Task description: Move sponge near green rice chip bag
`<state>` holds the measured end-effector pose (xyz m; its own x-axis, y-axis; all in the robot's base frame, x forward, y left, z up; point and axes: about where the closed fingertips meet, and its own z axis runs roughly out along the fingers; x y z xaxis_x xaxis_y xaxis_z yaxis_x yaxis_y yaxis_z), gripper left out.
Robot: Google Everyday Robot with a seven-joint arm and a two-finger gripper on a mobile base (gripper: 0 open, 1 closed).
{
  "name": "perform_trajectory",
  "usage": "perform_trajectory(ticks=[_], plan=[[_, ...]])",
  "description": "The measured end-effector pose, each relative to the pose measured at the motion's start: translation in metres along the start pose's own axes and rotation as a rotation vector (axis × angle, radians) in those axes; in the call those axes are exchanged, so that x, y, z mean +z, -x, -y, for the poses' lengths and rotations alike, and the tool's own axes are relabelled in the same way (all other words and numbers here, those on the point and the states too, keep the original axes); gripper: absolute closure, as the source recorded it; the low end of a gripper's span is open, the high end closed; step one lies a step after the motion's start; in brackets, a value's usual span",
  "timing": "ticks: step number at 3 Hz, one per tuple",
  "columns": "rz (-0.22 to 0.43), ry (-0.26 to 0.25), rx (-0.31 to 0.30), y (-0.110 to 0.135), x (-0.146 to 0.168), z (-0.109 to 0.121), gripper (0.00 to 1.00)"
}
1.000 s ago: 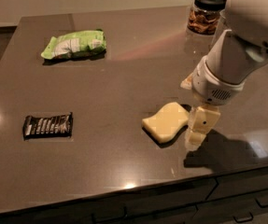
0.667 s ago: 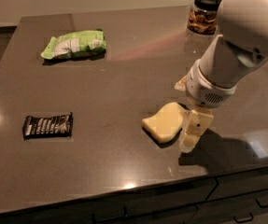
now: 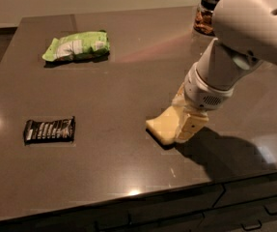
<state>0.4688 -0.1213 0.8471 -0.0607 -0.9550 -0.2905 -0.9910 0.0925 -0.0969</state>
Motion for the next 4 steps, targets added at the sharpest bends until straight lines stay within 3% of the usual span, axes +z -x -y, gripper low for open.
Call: perform_trajectory(ticks=[1, 2, 3, 4], plan=[[0.004, -0.01, 0.018, 0.008, -0.006, 0.016, 0.63], [0.024, -0.059, 0.052, 0.032, -0.018, 0.046, 0.87], [0.042, -0.104, 0.093, 0.054, -0.025, 0.073, 1.0], [0.047, -0.115, 0.104, 0.061, -0.027, 0.078, 1.0]])
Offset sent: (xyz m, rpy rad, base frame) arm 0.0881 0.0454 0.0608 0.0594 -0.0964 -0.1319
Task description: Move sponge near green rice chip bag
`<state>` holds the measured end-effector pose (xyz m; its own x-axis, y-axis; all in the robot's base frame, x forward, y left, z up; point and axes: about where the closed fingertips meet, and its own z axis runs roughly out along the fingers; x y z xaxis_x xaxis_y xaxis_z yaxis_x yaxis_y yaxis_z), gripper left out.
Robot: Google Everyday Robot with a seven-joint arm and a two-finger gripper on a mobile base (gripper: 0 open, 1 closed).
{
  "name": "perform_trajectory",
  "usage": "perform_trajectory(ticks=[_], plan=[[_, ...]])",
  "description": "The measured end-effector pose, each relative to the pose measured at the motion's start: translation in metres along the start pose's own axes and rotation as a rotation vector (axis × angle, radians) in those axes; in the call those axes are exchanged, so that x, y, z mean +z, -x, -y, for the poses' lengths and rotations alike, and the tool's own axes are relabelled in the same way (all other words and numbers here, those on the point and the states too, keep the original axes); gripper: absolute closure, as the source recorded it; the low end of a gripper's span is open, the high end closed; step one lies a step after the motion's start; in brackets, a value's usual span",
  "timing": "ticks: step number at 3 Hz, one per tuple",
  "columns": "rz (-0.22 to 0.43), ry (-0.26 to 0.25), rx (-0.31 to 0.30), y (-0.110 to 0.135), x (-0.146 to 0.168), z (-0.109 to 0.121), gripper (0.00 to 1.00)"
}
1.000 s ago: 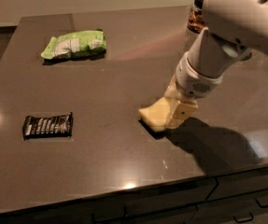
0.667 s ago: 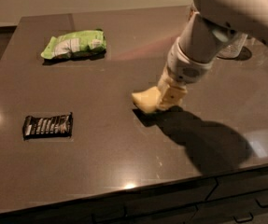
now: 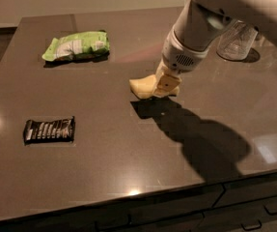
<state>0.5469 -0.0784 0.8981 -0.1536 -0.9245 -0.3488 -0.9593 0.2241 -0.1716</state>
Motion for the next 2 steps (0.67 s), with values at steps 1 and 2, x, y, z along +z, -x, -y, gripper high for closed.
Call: perform_trajectory(ticks=[1, 2], plan=[[0.001, 0.001, 0.006, 0.001, 0.0, 0.0, 1.0], [0.023, -0.035, 0.031, 0.023, 0.007, 0.01, 1.0]])
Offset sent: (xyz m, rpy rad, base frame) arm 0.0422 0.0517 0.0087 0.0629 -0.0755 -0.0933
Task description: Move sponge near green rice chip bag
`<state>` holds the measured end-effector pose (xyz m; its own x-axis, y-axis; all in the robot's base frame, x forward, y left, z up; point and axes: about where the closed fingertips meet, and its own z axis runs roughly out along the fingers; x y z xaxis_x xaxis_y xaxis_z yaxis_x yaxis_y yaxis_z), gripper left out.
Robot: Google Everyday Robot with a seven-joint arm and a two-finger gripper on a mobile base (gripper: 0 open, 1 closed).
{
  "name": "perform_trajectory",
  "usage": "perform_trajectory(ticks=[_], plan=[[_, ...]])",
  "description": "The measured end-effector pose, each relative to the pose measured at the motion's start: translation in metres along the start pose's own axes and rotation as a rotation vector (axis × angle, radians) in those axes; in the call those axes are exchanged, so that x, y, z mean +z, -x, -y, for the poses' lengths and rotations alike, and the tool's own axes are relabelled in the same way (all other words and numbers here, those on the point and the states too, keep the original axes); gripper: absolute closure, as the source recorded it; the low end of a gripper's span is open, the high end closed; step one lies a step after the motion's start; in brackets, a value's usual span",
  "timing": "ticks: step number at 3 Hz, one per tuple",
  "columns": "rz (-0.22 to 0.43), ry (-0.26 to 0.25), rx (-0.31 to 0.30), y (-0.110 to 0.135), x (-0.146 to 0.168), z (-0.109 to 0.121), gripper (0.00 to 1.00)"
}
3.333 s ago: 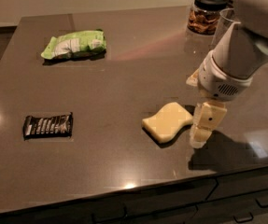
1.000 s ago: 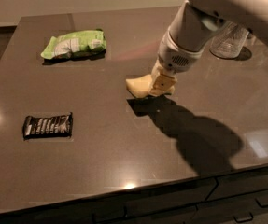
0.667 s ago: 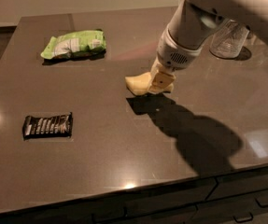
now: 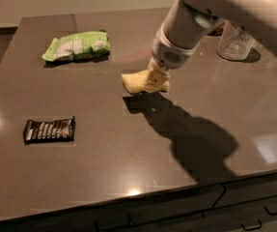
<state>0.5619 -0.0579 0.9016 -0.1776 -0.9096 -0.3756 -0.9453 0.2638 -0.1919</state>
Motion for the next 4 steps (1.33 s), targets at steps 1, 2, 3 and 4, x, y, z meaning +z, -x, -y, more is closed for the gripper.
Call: perform_trajectory(ticks=[1, 2, 3, 4], plan=[[0.035, -0.06, 0.017, 0.035, 0.012, 0.022, 1.0], [0.077, -0.092, 0.016, 0.064, 0.027, 0.047, 1.0], [0.109, -0.091, -0.007, 0.089, 0.045, 0.07, 1.0], [0.116, -0.052, -0.075, 0.116, 0.073, 0.095, 0.75]])
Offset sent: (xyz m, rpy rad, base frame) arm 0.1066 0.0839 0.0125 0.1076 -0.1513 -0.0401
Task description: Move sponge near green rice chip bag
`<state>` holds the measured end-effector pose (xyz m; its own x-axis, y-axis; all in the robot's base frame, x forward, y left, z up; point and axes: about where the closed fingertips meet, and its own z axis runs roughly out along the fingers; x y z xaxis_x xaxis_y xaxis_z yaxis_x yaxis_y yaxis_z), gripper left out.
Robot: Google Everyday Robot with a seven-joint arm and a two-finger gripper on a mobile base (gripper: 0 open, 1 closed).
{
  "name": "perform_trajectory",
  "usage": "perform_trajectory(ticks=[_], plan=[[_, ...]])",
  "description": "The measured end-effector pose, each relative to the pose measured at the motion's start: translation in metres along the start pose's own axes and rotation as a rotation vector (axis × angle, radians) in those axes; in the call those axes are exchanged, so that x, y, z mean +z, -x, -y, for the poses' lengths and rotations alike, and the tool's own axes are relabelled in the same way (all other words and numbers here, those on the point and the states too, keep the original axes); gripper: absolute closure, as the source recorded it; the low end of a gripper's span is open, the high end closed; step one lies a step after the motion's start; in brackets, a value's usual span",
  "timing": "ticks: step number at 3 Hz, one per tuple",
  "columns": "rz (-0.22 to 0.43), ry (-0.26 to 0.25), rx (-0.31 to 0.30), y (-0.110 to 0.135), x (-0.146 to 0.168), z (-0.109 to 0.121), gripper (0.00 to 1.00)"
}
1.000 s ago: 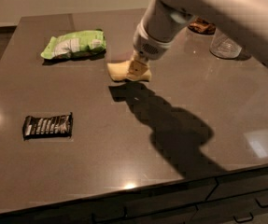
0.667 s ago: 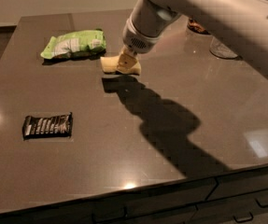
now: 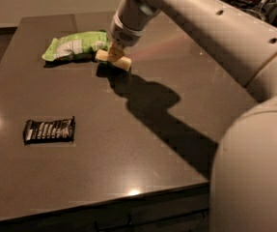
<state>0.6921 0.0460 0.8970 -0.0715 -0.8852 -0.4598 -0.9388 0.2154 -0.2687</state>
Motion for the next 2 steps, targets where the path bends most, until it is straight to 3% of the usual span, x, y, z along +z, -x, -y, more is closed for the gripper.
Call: perform_trajectory(ticks=[1, 2], plan=[[0.007, 0.026, -0.046, 0.0129, 0.0193, 0.0117, 0.52], [0.009, 0.028, -0.048, 0.0142, 0.0213, 0.0124, 0.28]])
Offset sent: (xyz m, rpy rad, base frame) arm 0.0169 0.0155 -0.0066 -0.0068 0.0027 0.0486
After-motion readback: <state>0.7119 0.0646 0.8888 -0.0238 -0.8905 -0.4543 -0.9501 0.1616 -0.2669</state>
